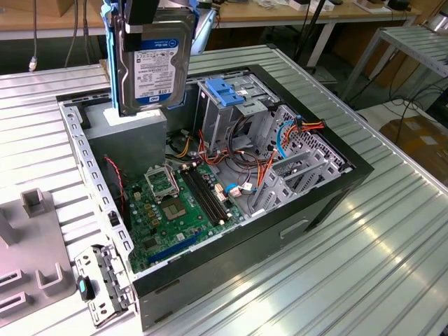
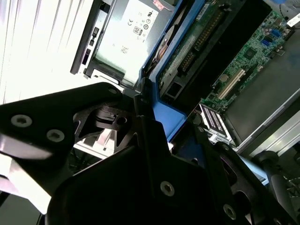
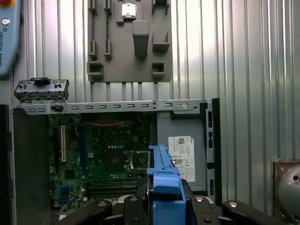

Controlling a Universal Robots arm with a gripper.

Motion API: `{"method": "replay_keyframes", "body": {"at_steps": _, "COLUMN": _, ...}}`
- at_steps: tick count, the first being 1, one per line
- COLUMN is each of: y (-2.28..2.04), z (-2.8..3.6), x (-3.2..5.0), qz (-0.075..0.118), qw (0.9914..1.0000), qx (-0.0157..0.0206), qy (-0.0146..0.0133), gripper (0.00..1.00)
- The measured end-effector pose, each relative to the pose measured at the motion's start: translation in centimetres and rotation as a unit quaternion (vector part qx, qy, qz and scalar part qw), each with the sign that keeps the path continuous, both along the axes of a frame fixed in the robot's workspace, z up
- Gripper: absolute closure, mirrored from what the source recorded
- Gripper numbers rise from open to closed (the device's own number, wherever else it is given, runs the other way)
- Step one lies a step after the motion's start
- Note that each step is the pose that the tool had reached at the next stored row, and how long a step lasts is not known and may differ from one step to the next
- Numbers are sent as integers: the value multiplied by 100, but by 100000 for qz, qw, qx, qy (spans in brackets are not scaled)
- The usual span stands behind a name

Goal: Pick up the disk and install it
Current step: 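Insert the disk into the insertion slot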

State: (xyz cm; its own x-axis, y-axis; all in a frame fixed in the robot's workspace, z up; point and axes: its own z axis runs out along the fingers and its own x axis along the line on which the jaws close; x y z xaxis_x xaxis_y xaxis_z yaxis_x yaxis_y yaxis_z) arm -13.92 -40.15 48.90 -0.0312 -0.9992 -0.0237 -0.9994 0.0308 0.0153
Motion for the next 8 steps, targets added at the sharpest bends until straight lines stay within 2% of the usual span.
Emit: {"method": "replay_keyframes", "body": {"at_steps": 8, "y": -65, "z": 0, "x": 0, "qz": -1, "qw": 100000, "qx": 2, "qy": 1, "gripper": 63}}
